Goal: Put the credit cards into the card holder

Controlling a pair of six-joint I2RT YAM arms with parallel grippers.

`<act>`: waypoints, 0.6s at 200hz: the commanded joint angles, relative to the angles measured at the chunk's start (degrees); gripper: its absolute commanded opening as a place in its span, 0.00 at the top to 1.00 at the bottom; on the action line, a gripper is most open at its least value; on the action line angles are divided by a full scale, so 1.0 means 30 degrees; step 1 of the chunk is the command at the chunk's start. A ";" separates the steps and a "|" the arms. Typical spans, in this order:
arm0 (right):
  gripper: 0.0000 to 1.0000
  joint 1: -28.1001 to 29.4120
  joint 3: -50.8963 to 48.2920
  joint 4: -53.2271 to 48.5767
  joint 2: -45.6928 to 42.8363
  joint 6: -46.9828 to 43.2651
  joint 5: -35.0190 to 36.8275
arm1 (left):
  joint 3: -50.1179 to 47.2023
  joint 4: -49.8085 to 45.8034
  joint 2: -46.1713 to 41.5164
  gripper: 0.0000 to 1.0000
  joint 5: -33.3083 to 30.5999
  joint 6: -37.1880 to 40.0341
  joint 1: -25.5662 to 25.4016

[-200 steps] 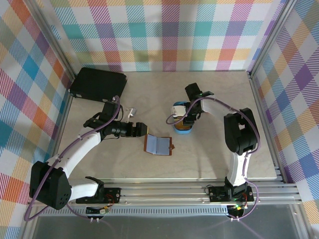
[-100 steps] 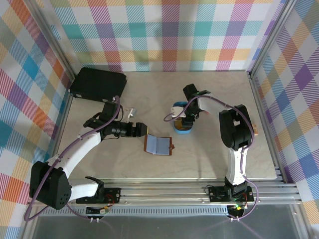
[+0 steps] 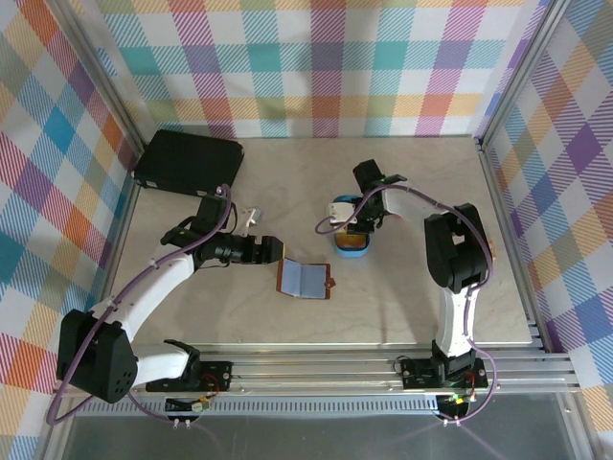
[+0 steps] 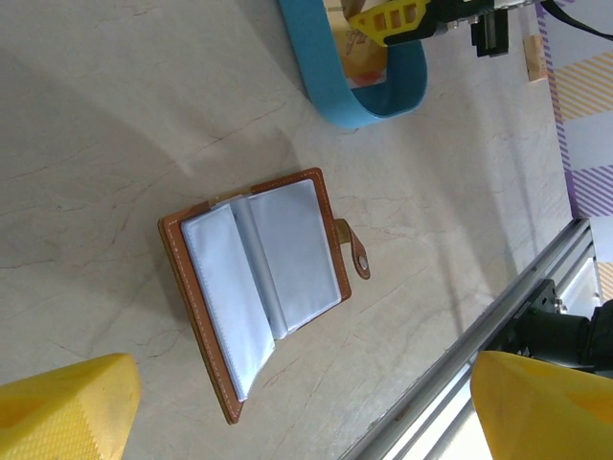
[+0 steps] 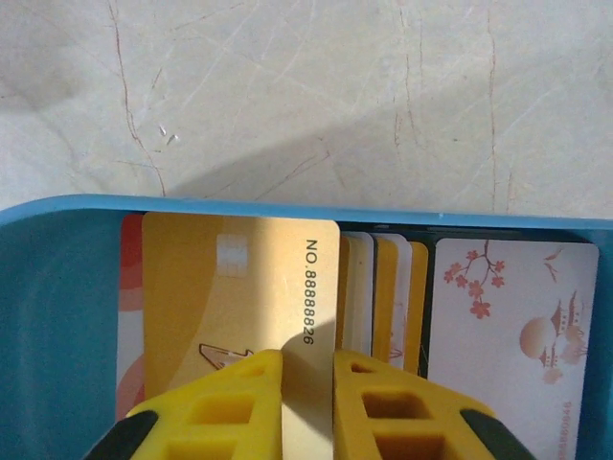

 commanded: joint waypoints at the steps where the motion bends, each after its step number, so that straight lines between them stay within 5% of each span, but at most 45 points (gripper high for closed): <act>1: 0.88 0.0125 -0.0913 0.1008 -0.0393 -0.0516 0.0324 | -0.0347 0.0163 0.0191 0.11 -0.0104 0.0372 0.0188; 120: 0.94 0.0395 -0.1495 -0.1502 -0.2733 0.1681 -0.0688 | -0.0352 0.0281 0.0268 0.10 -0.0086 0.0323 0.0180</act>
